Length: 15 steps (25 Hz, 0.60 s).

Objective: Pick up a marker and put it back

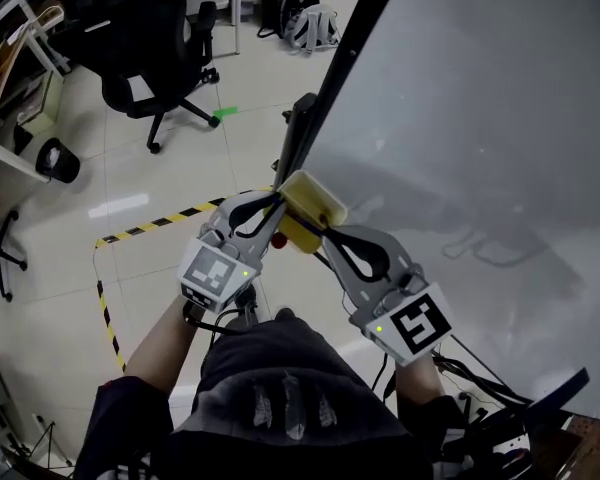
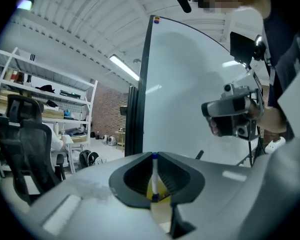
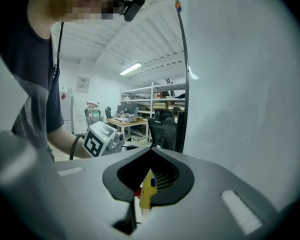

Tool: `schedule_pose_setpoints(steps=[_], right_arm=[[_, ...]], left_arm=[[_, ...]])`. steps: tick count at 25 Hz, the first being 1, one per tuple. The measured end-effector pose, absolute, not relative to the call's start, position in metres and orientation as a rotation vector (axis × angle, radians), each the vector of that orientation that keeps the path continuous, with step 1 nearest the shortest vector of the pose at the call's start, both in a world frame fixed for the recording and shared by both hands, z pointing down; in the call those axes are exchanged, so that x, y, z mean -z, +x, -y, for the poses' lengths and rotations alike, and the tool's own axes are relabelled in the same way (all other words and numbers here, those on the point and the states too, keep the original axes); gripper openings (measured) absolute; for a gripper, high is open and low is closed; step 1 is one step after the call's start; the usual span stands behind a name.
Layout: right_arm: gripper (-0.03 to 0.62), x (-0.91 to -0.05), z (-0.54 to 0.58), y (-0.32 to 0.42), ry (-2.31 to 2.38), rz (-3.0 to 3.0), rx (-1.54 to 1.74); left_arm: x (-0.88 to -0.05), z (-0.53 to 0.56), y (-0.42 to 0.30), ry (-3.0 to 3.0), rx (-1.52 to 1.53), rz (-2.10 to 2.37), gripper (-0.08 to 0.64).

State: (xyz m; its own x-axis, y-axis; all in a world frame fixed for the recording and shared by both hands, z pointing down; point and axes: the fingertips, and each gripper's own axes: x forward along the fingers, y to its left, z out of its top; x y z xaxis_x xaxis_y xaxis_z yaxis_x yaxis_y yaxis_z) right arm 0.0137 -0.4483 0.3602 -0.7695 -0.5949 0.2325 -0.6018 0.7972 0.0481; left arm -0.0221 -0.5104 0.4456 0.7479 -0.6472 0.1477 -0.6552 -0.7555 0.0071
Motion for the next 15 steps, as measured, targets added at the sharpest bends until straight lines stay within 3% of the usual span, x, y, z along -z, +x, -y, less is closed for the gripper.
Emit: schedule_pose_setpoints(steps=[15], right_arm=[[0.002,-0.372,0.452,0.015,0.900,2.748,-0.074]], left_arm=[[-0.477,0.509,-0.017,2.818,-0.245,1.046,0.075]])
